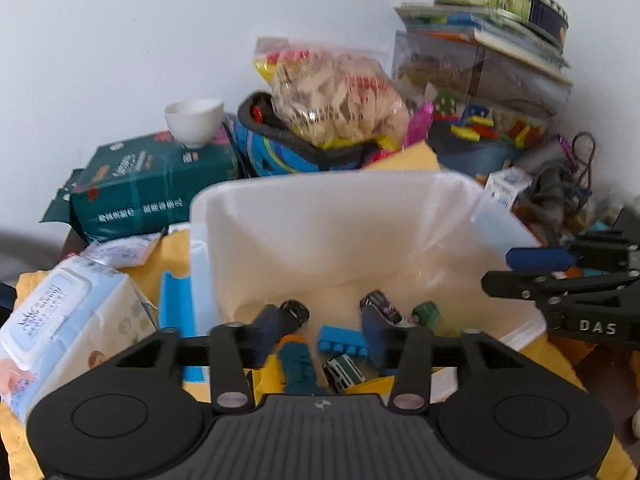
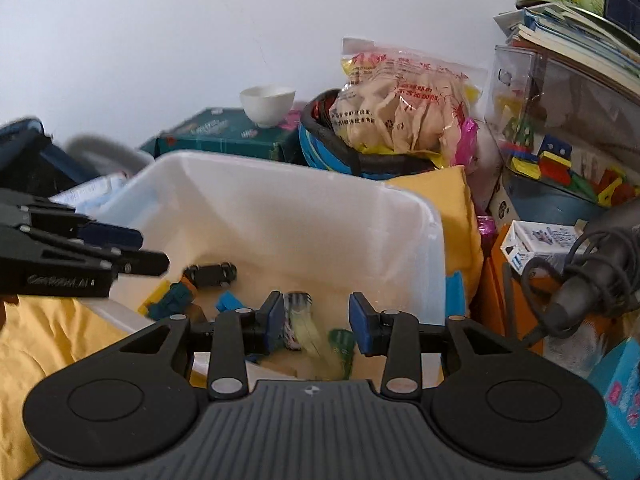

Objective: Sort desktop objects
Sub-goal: 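Carry both figures over the white bin and open both grippers, then grasp a small blue block with the left gripper while the right grasps a red brick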

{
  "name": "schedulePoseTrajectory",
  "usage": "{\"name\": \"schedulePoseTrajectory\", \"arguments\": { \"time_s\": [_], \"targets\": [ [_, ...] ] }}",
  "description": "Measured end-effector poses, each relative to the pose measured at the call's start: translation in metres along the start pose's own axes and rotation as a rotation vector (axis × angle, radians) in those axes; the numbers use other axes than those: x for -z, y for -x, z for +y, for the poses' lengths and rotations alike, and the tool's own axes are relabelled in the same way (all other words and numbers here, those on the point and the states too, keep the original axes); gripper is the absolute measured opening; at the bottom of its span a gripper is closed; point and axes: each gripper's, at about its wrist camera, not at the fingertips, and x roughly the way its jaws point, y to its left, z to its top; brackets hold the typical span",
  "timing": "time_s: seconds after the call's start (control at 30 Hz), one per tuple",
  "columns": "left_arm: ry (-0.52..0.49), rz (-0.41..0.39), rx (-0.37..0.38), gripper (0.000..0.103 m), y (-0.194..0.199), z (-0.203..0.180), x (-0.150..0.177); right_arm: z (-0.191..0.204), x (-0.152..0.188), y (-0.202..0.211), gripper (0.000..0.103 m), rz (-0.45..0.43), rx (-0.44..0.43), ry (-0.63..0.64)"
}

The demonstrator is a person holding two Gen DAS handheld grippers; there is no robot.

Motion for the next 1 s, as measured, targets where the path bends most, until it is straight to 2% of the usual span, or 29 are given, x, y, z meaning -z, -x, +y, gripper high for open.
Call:
{"name": "schedulePoseTrajectory", "arguments": {
  "time_s": [0.1,0.23,0.33,0.47,0.57,0.67,0.77,0.8,0.87,0.93,1.0],
  "targets": [
    [0.020,-0.045,0.009,0.058,0.031,-0.001,0.003,0.001,-0.002,0.014,0.042,-0.032,-0.002,-0.006],
    [0.019,-0.092,0.004,0.078,0.080,-0.009,0.027,0.006,0.007,0.053,0.046,-0.094,-0.031,0.025],
    [0.018,-0.027,-0.004,0.078,0.102,-0.018,0.068,0.015,0.026,0.081,0.046,-0.090,-0.066,0.076],
    [0.034,0.119,-0.008,0.077,0.108,-0.030,0.131,0.033,0.070,0.102,0.046,-0.018,-0.101,0.161],
    [0.046,0.207,0.000,0.074,0.107,-0.040,0.169,0.046,0.103,0.109,0.044,0.045,-0.109,0.214],
    [0.016,0.239,-0.011,0.068,0.102,-0.046,0.189,0.056,0.131,0.117,0.044,0.092,-0.101,0.242],
    [0.003,0.247,-0.019,0.063,0.094,-0.048,0.194,0.057,0.146,0.126,0.044,0.119,-0.105,0.210],
    [0.001,0.251,-0.027,0.057,0.090,-0.049,0.195,0.058,0.151,0.130,0.044,0.120,-0.109,0.206],
    [0.005,0.261,-0.023,0.038,0.080,-0.051,0.194,0.062,0.161,0.135,0.044,0.135,-0.103,0.229],
    [0.019,0.249,0.007,0.038,0.076,-0.053,0.194,0.067,0.175,0.135,0.044,0.167,-0.074,0.274],
    [0.020,0.250,0.072,0.038,0.084,-0.063,0.194,0.070,0.188,0.130,0.043,0.194,-0.018,0.320]
  ]
}}
